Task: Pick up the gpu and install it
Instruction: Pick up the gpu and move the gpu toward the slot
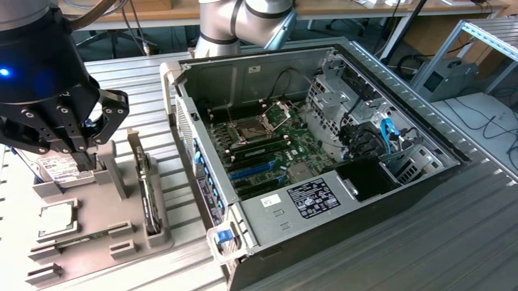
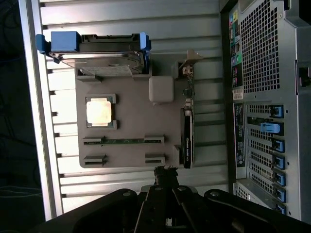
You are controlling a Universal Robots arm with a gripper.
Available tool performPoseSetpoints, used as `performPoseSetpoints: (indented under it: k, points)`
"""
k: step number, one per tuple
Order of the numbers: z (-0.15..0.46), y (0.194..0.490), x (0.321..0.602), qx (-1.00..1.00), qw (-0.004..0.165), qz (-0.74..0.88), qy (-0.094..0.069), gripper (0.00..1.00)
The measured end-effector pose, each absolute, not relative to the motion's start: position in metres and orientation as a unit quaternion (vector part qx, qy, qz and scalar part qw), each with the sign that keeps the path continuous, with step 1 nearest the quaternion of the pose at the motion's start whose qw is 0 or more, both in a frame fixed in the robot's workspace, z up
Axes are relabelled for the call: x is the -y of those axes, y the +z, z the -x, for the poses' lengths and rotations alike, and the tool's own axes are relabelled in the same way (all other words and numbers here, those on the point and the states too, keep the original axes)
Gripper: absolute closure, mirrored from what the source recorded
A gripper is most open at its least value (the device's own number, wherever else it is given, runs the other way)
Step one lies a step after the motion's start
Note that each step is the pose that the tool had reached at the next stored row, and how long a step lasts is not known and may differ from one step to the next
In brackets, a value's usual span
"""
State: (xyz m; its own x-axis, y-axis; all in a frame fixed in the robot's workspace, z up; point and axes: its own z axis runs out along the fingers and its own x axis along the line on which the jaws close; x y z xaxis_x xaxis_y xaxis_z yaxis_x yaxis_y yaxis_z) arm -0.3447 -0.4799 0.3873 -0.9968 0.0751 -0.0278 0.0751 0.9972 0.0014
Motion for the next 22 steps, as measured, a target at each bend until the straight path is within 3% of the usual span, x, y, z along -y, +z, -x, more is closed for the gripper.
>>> performPoseSetpoints:
  k: [5, 7, 8, 9, 10, 22]
  points:
    - [0.3447, 0.3873, 0.4799, -0.999, 0.014, -0.038, 0.0, 0.89]
    - [0.3447, 0.3873, 0.4799, -0.999, 0.014, -0.038, 0.0, 0.83]
    - [0.3447, 0.3873, 0.4799, -0.999, 0.014, -0.038, 0.0, 0.7]
    - [0.3447, 0.3873, 0.4799, -0.999, 0.014, -0.038, 0.0, 0.7]
    - [0.3447, 0.3873, 0.4799, -0.999, 0.014, -0.038, 0.0, 0.64]
    - [0.3443, 0.3861, 0.4799, -0.999, 0.014, -0.038, 0.0, 0.64]
